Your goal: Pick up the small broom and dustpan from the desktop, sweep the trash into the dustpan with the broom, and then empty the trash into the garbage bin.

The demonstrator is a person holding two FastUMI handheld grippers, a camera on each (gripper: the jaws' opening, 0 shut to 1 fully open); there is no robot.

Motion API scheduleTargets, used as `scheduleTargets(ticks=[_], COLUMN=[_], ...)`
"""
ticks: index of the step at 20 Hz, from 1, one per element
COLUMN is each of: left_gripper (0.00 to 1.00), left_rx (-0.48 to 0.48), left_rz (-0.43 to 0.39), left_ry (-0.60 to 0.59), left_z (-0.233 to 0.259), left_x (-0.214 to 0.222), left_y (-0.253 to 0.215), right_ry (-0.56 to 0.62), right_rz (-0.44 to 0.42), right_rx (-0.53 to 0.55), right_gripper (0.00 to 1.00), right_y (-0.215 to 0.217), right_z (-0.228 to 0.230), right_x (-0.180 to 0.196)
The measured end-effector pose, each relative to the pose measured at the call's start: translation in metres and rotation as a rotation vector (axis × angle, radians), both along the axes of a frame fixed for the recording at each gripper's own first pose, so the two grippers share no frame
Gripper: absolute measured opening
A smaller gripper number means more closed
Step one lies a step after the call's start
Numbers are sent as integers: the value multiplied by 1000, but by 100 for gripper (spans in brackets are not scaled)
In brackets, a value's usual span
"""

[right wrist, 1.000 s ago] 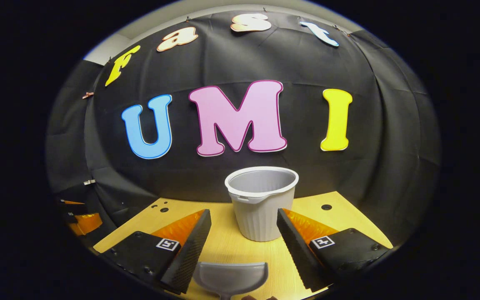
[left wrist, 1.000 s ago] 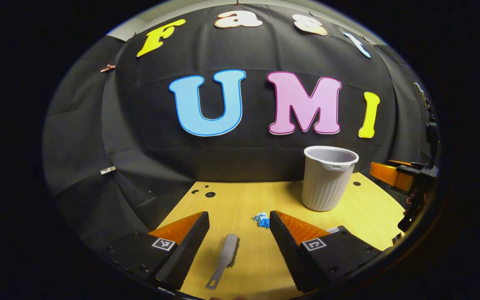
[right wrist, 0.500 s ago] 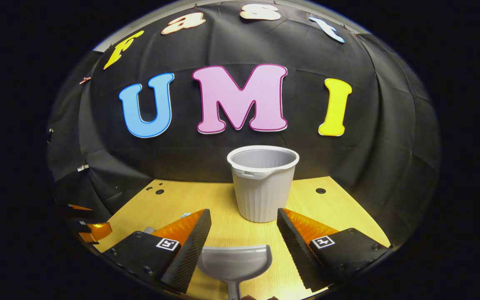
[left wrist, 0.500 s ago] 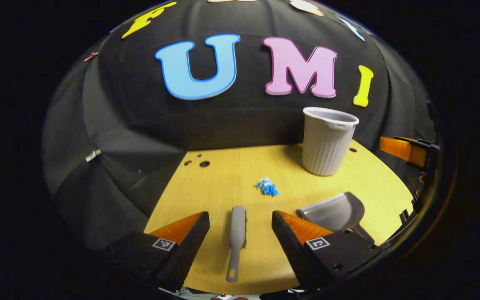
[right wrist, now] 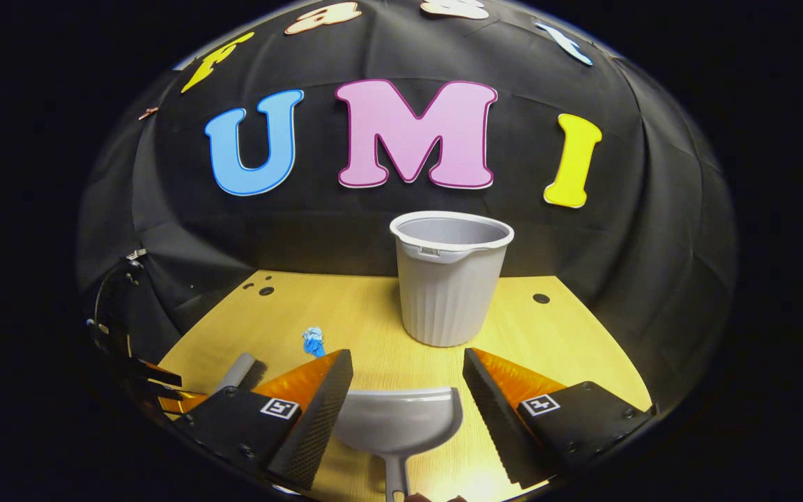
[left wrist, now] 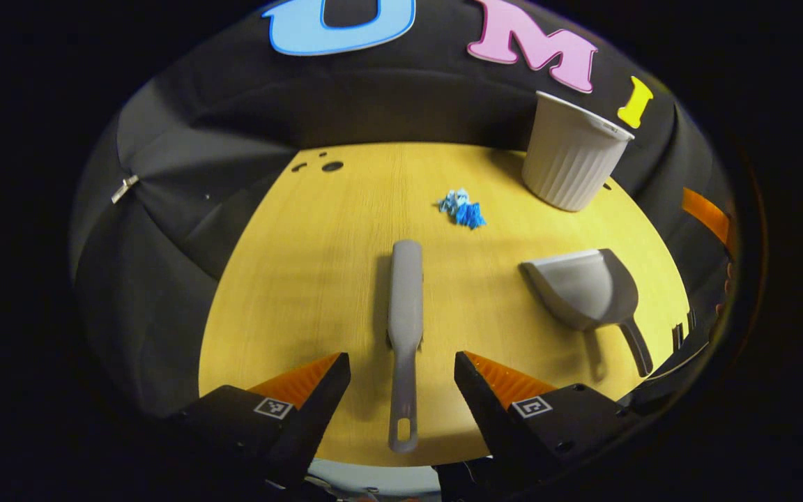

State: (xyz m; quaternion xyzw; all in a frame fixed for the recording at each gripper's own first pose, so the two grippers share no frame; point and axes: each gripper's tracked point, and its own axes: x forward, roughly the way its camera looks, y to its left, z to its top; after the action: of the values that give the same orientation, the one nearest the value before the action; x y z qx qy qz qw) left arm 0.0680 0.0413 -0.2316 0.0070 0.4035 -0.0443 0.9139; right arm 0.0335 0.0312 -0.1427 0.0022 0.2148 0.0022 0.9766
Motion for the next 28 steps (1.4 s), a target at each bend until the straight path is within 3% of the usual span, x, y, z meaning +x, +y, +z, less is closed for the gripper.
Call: scheduleTargets(ticks=[5, 11, 18, 24, 25, 28], left_gripper=[98, 97, 89, 59, 59, 34], left_rx=[-7, 57, 90, 54, 54, 46], left_rz=[-13, -60, -43, -13, -14, 1], left_ry=[150, 295, 358, 368, 370, 348], left_z=[-34, -60, -74, -77, -78, -77], left_x=[8, 23, 43, 48, 49, 51], left_y=[1, -2, -9, -16, -16, -16], right_ry=[67, 170, 298, 460, 480, 551], right_rz=[-8, -46, -23, -1, 3, 18], right_rx=[21, 69, 102, 108, 118, 155], right_gripper=[99, 99, 99, 99, 99, 99], right_y=[-1, -9, -8, -3, -1, 7], right_z=[-24, -54, -83, -113, -115, -121], right_x=[-3, -17, -30, -48, -50, -57])
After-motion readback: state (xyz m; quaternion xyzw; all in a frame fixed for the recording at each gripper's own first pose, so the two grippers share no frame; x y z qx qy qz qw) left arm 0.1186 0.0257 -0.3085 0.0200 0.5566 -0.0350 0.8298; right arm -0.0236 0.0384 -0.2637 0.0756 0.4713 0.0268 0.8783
